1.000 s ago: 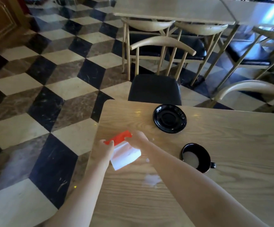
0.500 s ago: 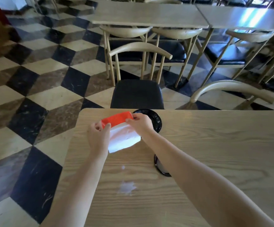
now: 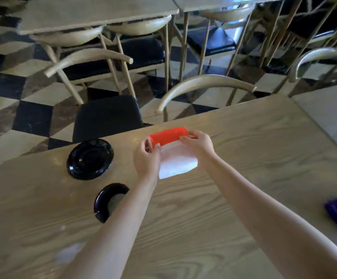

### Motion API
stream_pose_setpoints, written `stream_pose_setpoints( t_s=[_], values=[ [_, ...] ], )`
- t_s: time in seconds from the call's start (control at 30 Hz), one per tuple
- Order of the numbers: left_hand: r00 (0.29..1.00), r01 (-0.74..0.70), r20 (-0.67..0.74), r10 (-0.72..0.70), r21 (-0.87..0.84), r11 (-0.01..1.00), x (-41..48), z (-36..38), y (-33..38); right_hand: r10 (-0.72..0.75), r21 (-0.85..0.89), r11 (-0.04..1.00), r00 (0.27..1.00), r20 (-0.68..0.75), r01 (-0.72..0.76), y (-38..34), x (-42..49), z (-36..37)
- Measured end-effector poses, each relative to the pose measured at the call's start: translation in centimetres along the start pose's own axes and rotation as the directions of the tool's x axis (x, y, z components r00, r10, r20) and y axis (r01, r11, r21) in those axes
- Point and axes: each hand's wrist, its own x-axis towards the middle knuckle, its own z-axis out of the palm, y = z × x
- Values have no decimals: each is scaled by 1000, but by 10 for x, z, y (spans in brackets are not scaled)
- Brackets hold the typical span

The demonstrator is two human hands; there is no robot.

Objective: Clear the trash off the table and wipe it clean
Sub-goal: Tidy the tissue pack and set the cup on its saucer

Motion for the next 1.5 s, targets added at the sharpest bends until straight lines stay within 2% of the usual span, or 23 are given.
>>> stream_pose_setpoints(
  t_s=[0.1, 0.2, 0.27, 0.47, 0.63, 0.9, 1.1, 1.23, 1.3, 1.37, 1.5],
  values=[
    [997, 16, 72, -15, -6, 1000, -11, 65, 2, 51, 13, 999, 997, -58, -50, 25, 25, -53],
    [974, 158, 166, -153, -14, 987, -17, 121, 4, 62, -38, 997, 992, -111, -67, 41, 51, -97],
    [958, 204, 211, -195, -22, 979, -18, 151, 7, 68, -89, 993, 988, -136, -81, 49, 68, -120],
    [921, 239, 296, -254, 86, 967, -12, 216, 7, 73, -218, 969, 980, -188, -114, 72, 111, -162],
    [915, 205, 318, -248, 161, 965, -19, 232, -3, 128, -310, 936, 982, -142, -167, 97, 123, -171],
    [879, 176, 424, -218, 137, 975, -24, 218, -2, 96, -378, 917, 991, -98, -126, 102, 115, -171],
    [857, 157, 463, -226, 183, 971, -27, 181, 17, -163, -599, 799, 977, -135, 51, 86, 88, -164],
    [869, 27, 469, -158, 275, 961, -18, 141, 26, -222, -677, 716, 975, 11, 170, 61, 64, -141],
    [862, -20, 485, -149, 327, 945, -14, 115, 30, -189, -696, 686, 976, 107, 209, 49, 51, -123],
    [844, -74, 517, -141, 373, 925, -11, 83, 31, -144, -659, 718, 974, 175, 224, 37, 36, -100],
    [834, -161, 542, -103, 418, 894, -5, 5, 27, -82, -687, 668, 946, 313, 285, 15, 1, -48]
  ],
)
